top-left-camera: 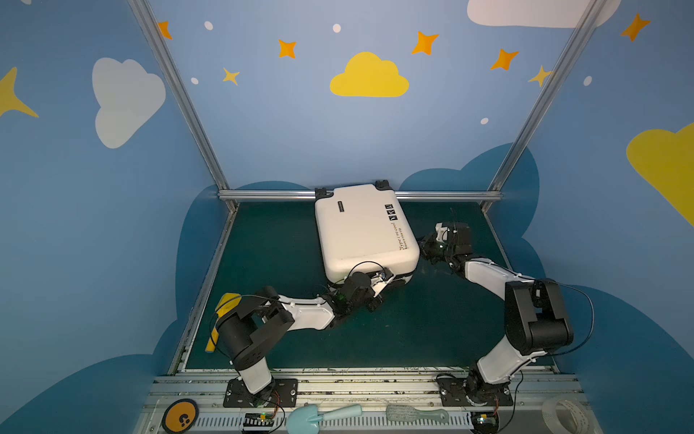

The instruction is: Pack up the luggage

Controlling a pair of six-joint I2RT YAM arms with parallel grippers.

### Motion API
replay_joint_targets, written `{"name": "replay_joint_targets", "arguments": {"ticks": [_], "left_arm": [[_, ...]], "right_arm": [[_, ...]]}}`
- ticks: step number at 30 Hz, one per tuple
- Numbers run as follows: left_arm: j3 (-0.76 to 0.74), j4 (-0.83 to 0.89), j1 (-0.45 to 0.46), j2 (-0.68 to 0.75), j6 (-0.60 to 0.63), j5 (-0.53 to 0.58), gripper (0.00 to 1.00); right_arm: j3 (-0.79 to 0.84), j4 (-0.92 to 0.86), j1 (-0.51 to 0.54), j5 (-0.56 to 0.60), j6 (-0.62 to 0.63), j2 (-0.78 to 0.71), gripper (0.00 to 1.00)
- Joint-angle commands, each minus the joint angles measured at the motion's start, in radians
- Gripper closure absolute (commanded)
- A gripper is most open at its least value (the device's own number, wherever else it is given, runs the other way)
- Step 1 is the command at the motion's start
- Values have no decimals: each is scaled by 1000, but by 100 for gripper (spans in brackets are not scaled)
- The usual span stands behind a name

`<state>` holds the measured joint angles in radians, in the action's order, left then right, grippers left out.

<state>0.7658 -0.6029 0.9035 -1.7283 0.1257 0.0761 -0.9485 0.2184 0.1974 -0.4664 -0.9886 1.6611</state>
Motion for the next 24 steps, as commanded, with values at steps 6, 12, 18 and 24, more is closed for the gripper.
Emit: {"name": "replay_joint_targets", "arguments": {"ticks": [6,12,18,24], "left_arm": [[63,-116,114,-88,54,-155,97],[23,-84,142,-20,141,43,97],[31,-36,167,14,236,213,97],[29,-125,173,-21,264,207,97]], "right_arm": [[23,-7,210,-200,23,-42,80],[16,-25,209,-199,37,-43,80],[16,-25,211,-199,35,-34,80],[17,-17,217,-205,30,-20,81]]}}
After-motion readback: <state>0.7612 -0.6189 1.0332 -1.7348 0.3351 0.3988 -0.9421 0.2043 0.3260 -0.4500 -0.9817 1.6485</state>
